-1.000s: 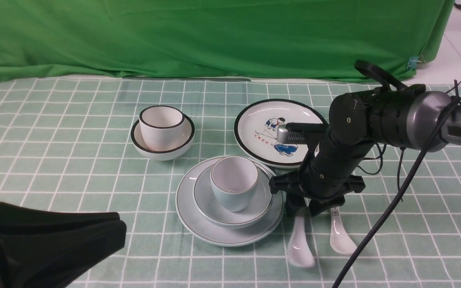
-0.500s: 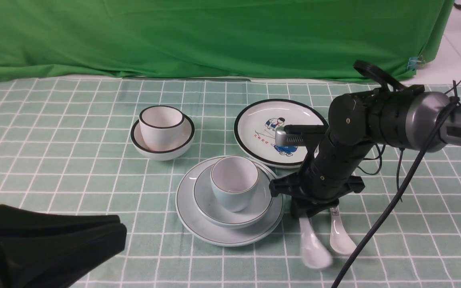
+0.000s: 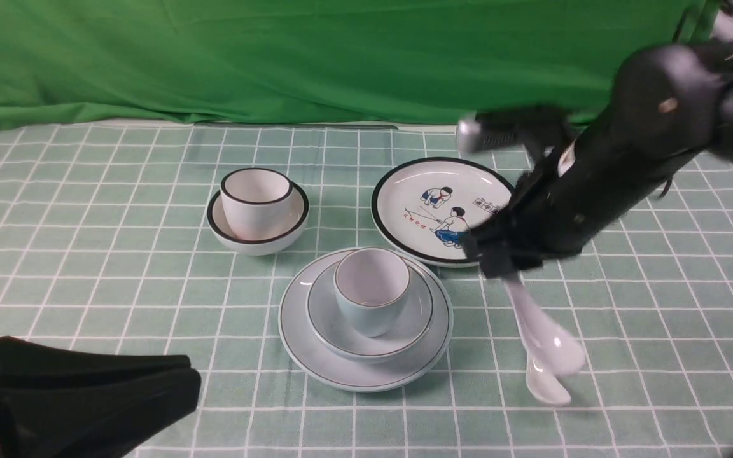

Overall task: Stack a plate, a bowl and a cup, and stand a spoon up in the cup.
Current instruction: Use the right arm to put the blue soup spoon into the blue teacup in the middle

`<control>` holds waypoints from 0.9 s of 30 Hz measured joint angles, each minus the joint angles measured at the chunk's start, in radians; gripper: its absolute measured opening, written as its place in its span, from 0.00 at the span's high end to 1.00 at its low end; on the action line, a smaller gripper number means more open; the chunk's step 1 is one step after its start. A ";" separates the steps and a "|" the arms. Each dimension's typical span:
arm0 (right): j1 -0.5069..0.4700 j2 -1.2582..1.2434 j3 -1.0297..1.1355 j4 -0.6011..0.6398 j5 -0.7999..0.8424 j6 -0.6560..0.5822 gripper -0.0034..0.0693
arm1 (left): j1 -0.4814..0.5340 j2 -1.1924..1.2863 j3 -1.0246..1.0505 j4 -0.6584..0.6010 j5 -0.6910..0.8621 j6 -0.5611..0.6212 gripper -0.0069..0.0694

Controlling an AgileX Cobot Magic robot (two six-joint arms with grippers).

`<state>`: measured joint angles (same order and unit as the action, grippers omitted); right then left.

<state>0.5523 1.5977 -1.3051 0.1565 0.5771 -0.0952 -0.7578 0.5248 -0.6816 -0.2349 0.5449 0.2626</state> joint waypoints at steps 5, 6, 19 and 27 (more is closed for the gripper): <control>0.069 -0.120 0.165 -0.001 -0.402 -0.049 0.71 | 0.000 0.000 0.000 0.002 0.000 0.000 0.90; 0.084 -0.134 0.207 -0.001 -0.532 -0.049 0.71 | 0.000 0.000 0.000 0.002 0.000 0.000 0.90; 0.161 0.046 0.481 -0.110 -1.534 0.169 0.71 | 0.000 0.000 0.000 0.027 0.000 0.000 0.90; 0.161 0.200 0.425 -0.176 -1.595 0.268 0.71 | 0.000 0.000 0.000 0.037 0.000 0.000 0.90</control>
<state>0.7136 1.7979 -0.8800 -0.0198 -1.0178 0.1731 -0.7578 0.5248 -0.6816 -0.1974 0.5449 0.2626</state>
